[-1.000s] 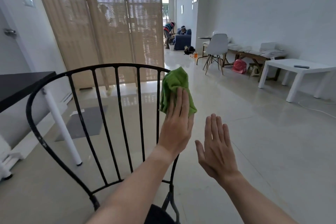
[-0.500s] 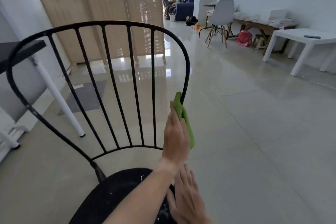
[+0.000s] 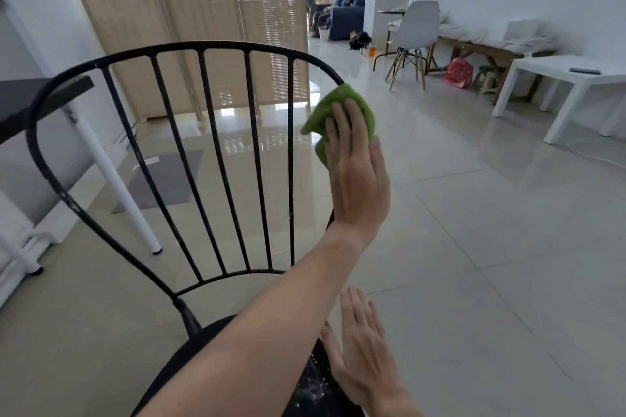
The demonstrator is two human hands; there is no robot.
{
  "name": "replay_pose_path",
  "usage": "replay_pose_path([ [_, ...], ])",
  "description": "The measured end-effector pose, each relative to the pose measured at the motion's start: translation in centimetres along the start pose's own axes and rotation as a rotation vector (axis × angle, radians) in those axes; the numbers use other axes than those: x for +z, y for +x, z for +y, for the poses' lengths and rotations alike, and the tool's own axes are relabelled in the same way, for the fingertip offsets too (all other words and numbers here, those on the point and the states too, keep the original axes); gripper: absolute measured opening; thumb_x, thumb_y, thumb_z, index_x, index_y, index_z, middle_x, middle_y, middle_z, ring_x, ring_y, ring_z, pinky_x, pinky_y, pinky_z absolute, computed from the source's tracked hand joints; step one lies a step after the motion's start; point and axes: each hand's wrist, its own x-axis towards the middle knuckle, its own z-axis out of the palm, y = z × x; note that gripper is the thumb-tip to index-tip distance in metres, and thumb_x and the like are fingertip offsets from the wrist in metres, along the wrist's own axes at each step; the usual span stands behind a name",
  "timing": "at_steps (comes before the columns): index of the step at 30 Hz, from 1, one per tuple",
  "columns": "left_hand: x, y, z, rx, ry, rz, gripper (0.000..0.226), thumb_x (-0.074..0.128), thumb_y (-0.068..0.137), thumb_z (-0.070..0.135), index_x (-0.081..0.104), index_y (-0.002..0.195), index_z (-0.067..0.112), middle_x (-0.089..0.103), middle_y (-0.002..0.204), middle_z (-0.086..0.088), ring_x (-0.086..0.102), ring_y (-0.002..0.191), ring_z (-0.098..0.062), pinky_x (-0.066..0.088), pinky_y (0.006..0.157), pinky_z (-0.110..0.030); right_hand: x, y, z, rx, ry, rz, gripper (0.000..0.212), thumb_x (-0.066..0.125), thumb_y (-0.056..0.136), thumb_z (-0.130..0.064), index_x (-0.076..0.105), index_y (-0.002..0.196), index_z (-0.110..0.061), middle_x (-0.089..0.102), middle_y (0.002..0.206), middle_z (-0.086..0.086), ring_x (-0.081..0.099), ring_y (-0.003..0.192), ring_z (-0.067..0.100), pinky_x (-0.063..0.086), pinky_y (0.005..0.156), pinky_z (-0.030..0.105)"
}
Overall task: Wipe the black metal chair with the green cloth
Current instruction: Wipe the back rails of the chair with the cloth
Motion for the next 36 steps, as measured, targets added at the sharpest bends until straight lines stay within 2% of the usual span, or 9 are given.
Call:
replay_pose_path([
  [3,0.2,2.0,-0.5,0.227,0.447,-0.002,0.053,0.028,0.105,0.030,0.024,0.155,0.012,0.012,0.164,-0.017,0.005,0.151,-0.040,0.008,0.122,-0.056,-3.8,3.9,-0.7,0.030,0.169,0.081,0.075,0.016,0.097,-0.053,0.003,0.156,-0.009,0.009,0.165,0.007,0.000,0.152,0.015,-0.006,0.122,0.028],
  [8,-1.9,7.8,-1.2,0.531,0.909,-0.035,0.054,0.031,0.104,0.034,0.031,0.154,0.012,0.022,0.162,-0.015,0.016,0.150,-0.038,0.004,0.122,-0.049,-8.7,11.3,-4.3,0.033,0.448,0.295,0.055,0.036,0.104,-0.032,0.021,0.154,-0.014,0.037,0.154,0.005,0.031,0.142,0.016,0.023,0.118,0.029],
  [12,-3.3,10.5,-1.1,0.470,0.986,-0.056,0.054,0.026,0.104,0.034,0.036,0.151,0.011,0.032,0.159,-0.014,0.022,0.149,-0.034,0.005,0.121,-0.046,-9.2,14.1,-5.3,0.022,0.349,0.455,0.039,0.038,0.102,-0.011,0.043,0.140,-0.006,0.059,0.128,0.009,0.053,0.121,0.026,0.039,0.109,0.044],
  [15,-4.9,12.3,-1.5,0.353,1.042,-0.027,0.053,0.027,0.102,0.040,0.047,0.142,0.012,0.049,0.146,-0.013,0.037,0.140,-0.035,0.018,0.119,-0.048,-8.5,14.1,-4.1,0.045,0.055,0.431,0.057,0.030,0.095,0.001,0.022,0.151,0.003,0.032,0.156,0.020,0.024,0.148,0.032,0.014,0.123,0.044],
  [17,-6.3,13.2,-1.6,0.311,1.073,-0.005,0.050,0.029,0.099,0.043,0.061,0.121,0.010,0.063,0.119,-0.014,0.051,0.119,-0.037,0.030,0.111,-0.050,-8.7,14.1,-3.4,0.106,0.094,0.382,0.058,0.027,0.103,-0.014,0.006,0.155,0.000,0.011,0.164,0.016,0.003,0.152,0.026,0.002,0.124,0.040],
  [20,-7.8,14.5,-1.6,0.347,1.131,-0.037,0.046,0.029,0.100,0.037,0.067,0.095,0.010,0.067,0.093,-0.011,0.057,0.091,-0.033,0.040,0.093,-0.047,-9.4,15.1,-4.3,0.034,0.092,0.459,0.064,0.027,0.103,-0.031,0.005,0.155,-0.001,0.010,0.164,0.015,0.002,0.152,0.025,0.003,0.124,0.040],
  [24,-10.0,15.7,-2.4,0.491,1.178,-0.053,0.041,0.032,0.104,0.034,0.067,0.096,0.016,0.068,0.088,-0.005,0.058,0.084,-0.029,0.041,0.081,-0.043,-10.3,18.1,-7.3,0.022,0.078,0.574,0.074,0.039,0.101,-0.033,0.002,0.153,0.003,0.008,0.163,0.021,0.003,0.152,0.030,0.009,0.124,0.044],
  [30,-15.0,16.2,-5.5,0.519,1.188,-0.022,0.044,0.024,0.106,0.043,0.058,0.121,0.019,0.064,0.103,-0.006,0.057,0.093,-0.030,0.040,0.086,-0.043,-13.4,22.8,-7.0,0.018,0.016,0.634,0.086,0.047,0.080,0.011,0.002,0.152,0.007,0.010,0.162,0.023,0.005,0.151,0.034,0.009,0.123,0.046],
  [36,-15.2,17.1,-4.6,0.376,1.135,-0.084,0.067,0.025,0.093,0.070,0.057,0.102,0.011,0.065,0.094,-0.013,0.055,0.086,-0.030,0.036,0.086,-0.046,-13.3,23.0,-6.7,-0.038,-0.096,0.657,0.084,0.037,0.069,0.020,0.008,0.147,0.016,0.020,0.157,0.030,0.014,0.149,0.041,0.014,0.122,0.049],
])
